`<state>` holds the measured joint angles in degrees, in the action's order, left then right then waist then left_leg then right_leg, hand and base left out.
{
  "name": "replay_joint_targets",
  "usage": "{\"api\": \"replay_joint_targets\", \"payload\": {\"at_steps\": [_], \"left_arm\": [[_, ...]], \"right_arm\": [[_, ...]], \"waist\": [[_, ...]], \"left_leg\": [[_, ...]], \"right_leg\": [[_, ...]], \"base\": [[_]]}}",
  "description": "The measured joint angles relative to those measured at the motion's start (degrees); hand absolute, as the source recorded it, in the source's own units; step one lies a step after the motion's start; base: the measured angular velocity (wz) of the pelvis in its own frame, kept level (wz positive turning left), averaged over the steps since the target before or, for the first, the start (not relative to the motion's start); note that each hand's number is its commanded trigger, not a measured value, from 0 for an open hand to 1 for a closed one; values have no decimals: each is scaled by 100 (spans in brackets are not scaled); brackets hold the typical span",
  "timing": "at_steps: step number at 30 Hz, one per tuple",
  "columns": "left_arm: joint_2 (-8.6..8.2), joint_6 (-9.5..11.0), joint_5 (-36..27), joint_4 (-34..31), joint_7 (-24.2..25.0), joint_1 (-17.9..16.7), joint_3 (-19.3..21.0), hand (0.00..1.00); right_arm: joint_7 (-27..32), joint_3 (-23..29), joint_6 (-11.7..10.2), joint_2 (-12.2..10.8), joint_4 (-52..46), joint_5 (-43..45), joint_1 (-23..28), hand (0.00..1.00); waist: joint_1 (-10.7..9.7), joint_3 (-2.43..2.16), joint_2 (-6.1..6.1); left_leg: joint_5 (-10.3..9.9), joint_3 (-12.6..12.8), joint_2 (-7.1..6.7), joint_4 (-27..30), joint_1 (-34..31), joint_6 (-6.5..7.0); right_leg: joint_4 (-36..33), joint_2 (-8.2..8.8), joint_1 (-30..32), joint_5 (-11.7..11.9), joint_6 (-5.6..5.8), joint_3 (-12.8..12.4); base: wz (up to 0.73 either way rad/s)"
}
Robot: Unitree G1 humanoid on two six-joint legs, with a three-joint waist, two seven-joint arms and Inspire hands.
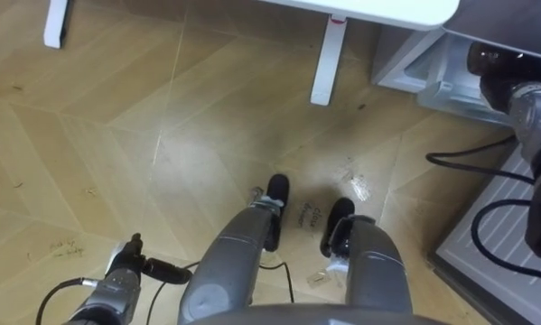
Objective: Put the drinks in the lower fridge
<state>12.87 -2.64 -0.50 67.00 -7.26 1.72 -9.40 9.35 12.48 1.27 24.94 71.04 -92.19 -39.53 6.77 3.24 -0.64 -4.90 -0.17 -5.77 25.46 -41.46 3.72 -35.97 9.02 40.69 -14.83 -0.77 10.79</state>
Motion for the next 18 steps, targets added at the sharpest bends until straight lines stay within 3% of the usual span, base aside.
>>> {"api": "replay_joint_targets", "payload": {"at_steps": [14,18], "left_arm": [[-4,-23,-2,48,-4,-11,-4,0],[-4,-22,-7,57,-7,-11,-3,0]], "right_arm": [[275,4,-6,99,0,-5,-13,0],[490,6,-149,128,-1,-16,-22,0]], "waist": [[5,-10,31],[7,-13,39]], "left_leg": [[0,48,-12,9,23,1],[8,154,10,-18,45,14]], "right_leg": [[-61,25,0,-31,13,-2],[-75,48,0,-33,10,1]], "base": [[1],[-1]]}}
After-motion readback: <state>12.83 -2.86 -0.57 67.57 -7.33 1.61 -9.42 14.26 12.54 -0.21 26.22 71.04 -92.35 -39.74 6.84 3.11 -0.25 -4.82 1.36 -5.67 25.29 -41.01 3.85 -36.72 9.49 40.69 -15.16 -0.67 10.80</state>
